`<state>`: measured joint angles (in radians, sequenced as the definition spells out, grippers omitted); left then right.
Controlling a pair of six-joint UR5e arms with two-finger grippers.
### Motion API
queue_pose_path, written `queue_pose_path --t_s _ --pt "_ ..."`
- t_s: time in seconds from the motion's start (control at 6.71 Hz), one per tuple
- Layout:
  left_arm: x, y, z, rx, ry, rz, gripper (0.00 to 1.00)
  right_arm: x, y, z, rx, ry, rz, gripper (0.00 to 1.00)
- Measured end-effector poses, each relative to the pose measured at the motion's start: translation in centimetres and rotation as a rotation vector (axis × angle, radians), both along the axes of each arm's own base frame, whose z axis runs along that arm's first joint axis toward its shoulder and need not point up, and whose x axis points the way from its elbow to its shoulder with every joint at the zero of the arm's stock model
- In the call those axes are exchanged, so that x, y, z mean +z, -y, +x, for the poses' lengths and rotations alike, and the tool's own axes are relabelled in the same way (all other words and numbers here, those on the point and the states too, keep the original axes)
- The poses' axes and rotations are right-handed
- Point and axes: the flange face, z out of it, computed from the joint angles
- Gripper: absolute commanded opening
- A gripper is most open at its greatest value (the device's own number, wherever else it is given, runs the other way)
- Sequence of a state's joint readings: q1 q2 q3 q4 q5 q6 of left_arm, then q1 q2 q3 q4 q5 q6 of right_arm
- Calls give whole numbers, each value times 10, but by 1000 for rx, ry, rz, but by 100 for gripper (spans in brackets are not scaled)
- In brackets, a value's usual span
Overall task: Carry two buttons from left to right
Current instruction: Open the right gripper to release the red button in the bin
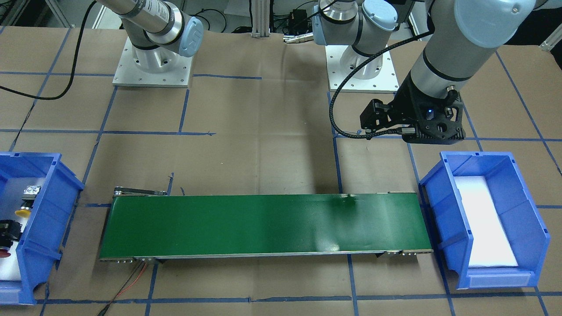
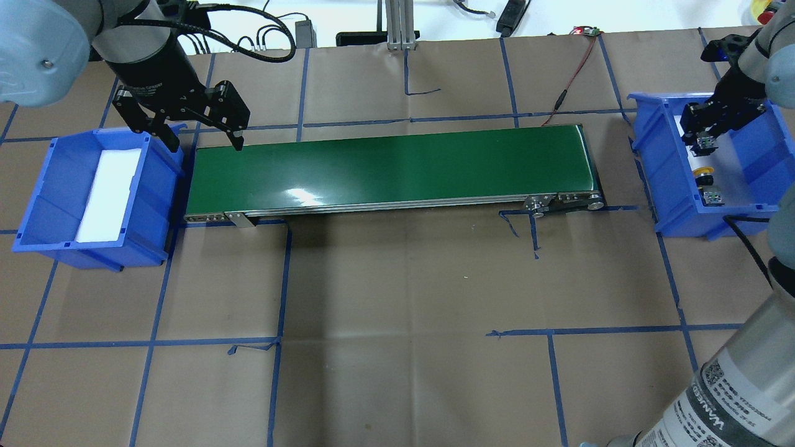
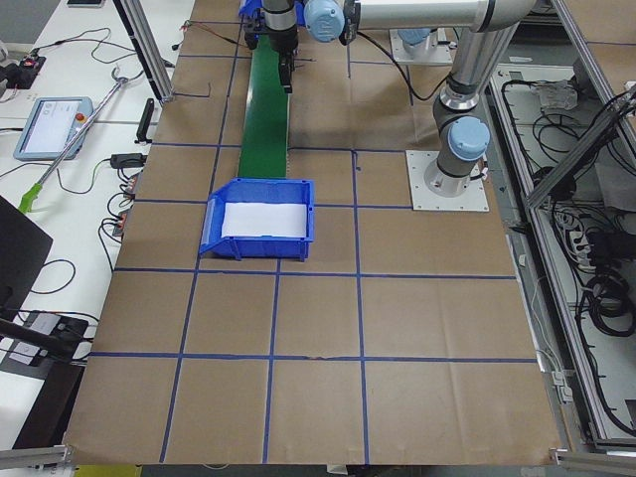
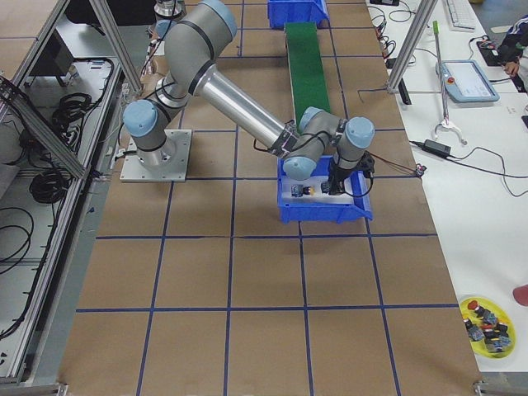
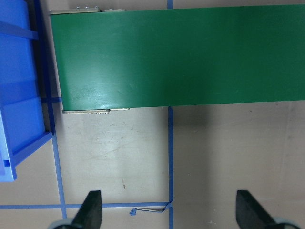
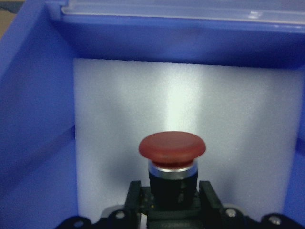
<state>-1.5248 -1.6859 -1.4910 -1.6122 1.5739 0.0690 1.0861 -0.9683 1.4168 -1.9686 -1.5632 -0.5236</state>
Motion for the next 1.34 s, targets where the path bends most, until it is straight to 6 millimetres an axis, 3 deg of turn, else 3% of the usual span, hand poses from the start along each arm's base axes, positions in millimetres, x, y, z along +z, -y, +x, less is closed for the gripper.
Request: queue_pose_path --t_s 0.15,0.3,0.6,0.89,1.04,1.34 --pt "0 0 0 0 0 0 100 -3 0 0 0 0 0 86" --pt "0 0 0 1 0 0 100 -6 1 -1 1 0 -3 97" --pt "0 0 0 1 0 0 100 -6 4 -2 5 -5 -14 99" --pt "0 0 0 1 0 0 100 9 7 -2 5 -15 -37 100" --pt "0 0 0 2 0 1 100 34 7 1 2 -28 -67 100" --pt "0 0 0 2 0 0 100 116 -10 25 -39 -49 -123 100"
